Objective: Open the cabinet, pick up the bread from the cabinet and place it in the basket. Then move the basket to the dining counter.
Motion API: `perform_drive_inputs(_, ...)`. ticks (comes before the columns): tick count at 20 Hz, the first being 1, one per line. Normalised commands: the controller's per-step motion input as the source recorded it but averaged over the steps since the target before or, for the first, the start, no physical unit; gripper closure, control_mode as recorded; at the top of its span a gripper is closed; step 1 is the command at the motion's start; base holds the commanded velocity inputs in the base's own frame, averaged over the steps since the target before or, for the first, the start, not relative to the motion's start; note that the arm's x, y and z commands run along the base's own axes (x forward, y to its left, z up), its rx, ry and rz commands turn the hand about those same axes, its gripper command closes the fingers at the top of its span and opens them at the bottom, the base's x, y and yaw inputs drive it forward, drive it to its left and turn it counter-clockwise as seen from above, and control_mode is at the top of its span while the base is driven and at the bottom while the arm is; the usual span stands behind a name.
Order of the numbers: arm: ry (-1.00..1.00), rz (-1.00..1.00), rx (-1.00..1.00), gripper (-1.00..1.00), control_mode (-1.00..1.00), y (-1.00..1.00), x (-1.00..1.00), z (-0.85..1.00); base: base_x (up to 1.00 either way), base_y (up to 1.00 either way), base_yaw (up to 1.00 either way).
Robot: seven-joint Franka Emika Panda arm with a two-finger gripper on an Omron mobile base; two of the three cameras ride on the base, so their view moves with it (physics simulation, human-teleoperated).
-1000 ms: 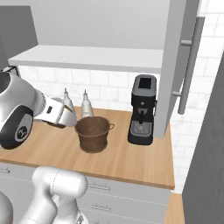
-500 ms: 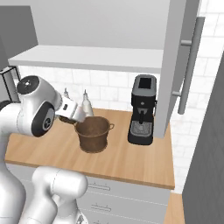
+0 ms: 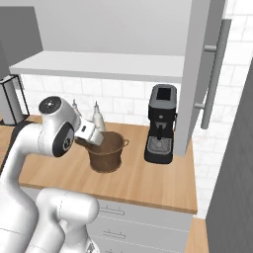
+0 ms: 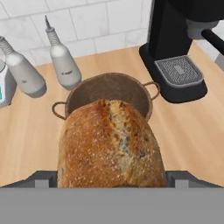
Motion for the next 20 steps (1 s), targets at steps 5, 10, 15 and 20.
perform_drive_inputs(5, 0.00, 0.00, 0.00, 1.00, -1.00, 0.00, 0.60, -0.23, 0.00, 0.00, 0.00)
perform_drive_inputs(10, 0.15, 0.00, 0.02, 1.00, -1.00, 0.00, 0.52, -0.13, 0.00, 0.00, 0.00)
perform_drive_inputs(15, 0.18, 0.00, 0.01, 1.00, -1.00, -0.01, 0.17, -0.11, 0.00, 0.00, 0.00)
perform_drive_inputs(20, 0.06, 0.00, 0.00, 1.00, -1.00, 0.00, 0.24, -0.19, 0.00, 0.00, 0.00)
